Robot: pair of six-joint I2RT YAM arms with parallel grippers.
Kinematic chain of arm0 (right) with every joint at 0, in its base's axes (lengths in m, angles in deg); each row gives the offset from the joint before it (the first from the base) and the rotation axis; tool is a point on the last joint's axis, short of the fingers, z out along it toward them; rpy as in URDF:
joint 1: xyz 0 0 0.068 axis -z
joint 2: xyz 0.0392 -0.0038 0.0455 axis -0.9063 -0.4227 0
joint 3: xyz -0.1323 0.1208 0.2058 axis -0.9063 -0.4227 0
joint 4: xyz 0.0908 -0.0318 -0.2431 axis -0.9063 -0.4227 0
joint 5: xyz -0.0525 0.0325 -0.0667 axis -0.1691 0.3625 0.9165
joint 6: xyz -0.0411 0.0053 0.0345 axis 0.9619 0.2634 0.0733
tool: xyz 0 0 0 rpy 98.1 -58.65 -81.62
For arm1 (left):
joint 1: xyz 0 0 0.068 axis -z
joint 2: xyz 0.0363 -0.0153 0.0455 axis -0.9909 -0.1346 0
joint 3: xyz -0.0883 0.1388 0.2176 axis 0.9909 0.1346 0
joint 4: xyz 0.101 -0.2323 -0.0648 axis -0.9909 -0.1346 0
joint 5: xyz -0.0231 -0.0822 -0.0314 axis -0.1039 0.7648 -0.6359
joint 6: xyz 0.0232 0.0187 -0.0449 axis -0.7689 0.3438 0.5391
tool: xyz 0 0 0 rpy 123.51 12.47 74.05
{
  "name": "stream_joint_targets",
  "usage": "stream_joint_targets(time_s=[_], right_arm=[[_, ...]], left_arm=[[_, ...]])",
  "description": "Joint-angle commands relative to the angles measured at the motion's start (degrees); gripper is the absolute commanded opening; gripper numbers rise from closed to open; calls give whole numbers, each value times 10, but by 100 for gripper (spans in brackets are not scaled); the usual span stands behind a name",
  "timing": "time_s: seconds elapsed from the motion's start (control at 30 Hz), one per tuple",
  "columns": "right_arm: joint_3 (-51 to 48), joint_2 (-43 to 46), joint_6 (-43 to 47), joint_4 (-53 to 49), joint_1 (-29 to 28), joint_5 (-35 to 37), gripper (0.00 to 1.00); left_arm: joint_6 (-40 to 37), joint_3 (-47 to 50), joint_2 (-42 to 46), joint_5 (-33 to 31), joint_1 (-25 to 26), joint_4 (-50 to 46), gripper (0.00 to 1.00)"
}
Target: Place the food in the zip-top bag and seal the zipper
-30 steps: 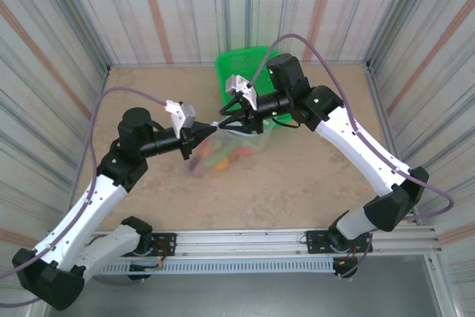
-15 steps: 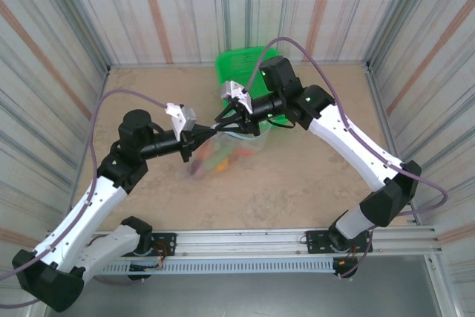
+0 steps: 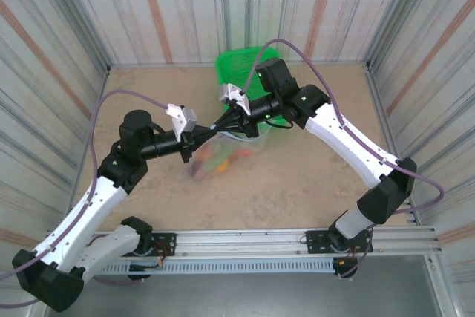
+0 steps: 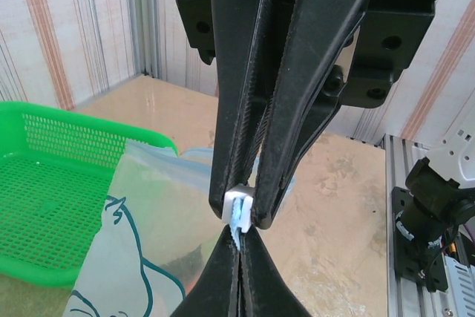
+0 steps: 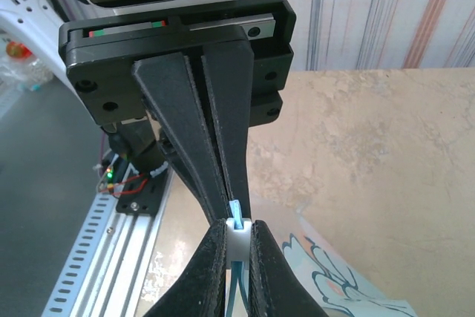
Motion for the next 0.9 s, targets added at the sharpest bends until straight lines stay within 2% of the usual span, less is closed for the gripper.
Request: stream_joint_targets(time_s=[0.0,0.17,0.23,0.33,0.43,0.6,0.87], right_arm=[[11,8,5,0,-1,-11,3],[8,13,-4,15,-1,-15,3],[7,11,-8,20,-2,-16,2],[8,6,-11,20,-1,-17,1],[7,6,-11,18,-1,-17,0],[-5,9,-8,15,-1,11,0],[-40,24,-2,17,-1,92,0]], left_arm=[[-16,-4,12,-5,3,-17,19],[-12,-7,4,-4,4,-9,23],[-12,-19,-7,9,4,-10,19],[-12,-31,-17,16,4,-8,5],[-15,-35,-16,14,4,-3,0],[-22,-31,-7,11,4,0,0],[-24,15,43,-38,-1,21,0]])
